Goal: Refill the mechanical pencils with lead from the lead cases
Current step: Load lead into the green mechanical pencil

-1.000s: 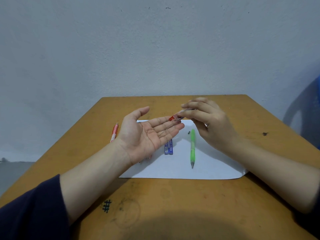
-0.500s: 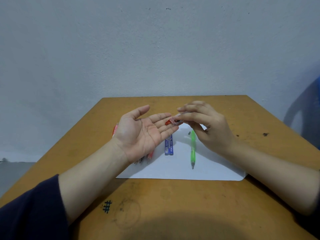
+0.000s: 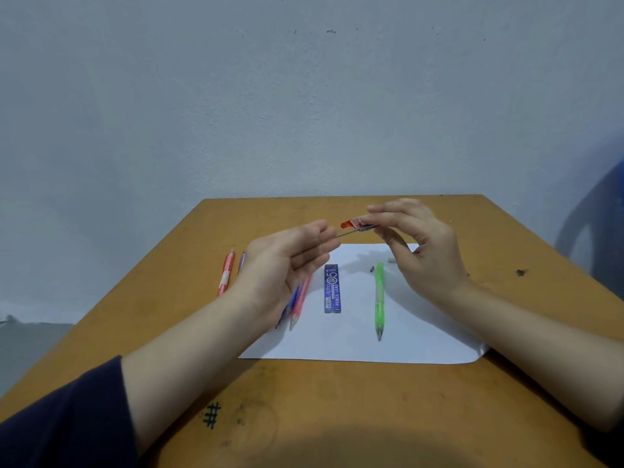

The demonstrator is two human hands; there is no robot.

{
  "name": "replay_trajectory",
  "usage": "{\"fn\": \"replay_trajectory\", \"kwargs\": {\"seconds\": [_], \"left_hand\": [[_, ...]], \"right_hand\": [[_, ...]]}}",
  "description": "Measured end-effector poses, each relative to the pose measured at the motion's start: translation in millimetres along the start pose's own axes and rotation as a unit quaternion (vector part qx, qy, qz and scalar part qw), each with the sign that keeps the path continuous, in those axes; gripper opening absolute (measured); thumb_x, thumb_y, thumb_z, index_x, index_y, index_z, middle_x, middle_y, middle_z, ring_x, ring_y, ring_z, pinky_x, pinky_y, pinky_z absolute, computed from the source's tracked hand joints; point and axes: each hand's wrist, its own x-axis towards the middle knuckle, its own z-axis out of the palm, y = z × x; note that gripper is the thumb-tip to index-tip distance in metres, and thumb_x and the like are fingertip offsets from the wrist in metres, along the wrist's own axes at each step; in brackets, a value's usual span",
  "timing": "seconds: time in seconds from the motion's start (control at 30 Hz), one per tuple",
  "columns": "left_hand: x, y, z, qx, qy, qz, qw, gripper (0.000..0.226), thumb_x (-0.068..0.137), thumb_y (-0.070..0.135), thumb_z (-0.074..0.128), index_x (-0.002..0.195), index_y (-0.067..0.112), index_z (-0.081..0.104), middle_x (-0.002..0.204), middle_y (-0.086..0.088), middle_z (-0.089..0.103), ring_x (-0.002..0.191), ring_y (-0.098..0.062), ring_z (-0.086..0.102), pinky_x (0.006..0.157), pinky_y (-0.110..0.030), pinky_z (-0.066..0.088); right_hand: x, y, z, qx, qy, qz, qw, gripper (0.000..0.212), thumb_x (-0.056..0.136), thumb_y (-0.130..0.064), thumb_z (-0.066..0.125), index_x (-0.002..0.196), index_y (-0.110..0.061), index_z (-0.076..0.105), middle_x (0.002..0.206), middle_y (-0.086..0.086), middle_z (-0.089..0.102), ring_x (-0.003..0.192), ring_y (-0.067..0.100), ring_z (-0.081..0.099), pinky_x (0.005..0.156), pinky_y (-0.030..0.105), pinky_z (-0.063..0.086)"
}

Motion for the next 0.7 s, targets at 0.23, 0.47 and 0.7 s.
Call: {"fn": "replay_trajectory", "kwargs": {"seconds": [0.23,0.47,0.7], "left_hand": [[-3.3,-6.0,0.0,0.194,0.044,0.132,0.971,0.016,0.078,0.009,0.075,0.094,0.013,0.076,0.085,0.004,0.076,0.086,-0.004,0.07,0.07,-0.012,0.052],[-5.3,-6.9,1.3,0.233,0.059,0.171,0.956,0.011,0.078,0.014,0.075,0.088,0.017,0.077,0.077,0.005,0.075,0.08,-0.008,0.07,0.071,-0.017,0.055],[-5.0,-6.6,2.1,0.23,0.071,0.204,0.949,0.011,0.08,0.014,0.074,0.091,0.014,0.077,0.078,0.004,0.075,0.08,-0.006,0.07,0.067,-0.014,0.052]], "right_hand": [[0.7,-0.6,-1.5,0.001,-0.003,0.017,1.0,0.028,0.087,0.0,0.06,0.106,-0.018,0.071,0.107,-0.001,0.067,0.107,0.013,0.056,0.093,0.022,0.044],[0.7,-2.1,-1.7,0.014,-0.003,0.021,1.0,0.03,0.087,-0.002,0.06,0.106,-0.024,0.068,0.108,-0.001,0.067,0.108,0.012,0.056,0.094,0.02,0.043],[1.1,-3.8,-0.8,0.017,0.001,0.025,1.0,0.03,0.087,-0.003,0.06,0.106,-0.025,0.068,0.106,-0.004,0.067,0.108,0.011,0.056,0.094,0.02,0.043]]}}
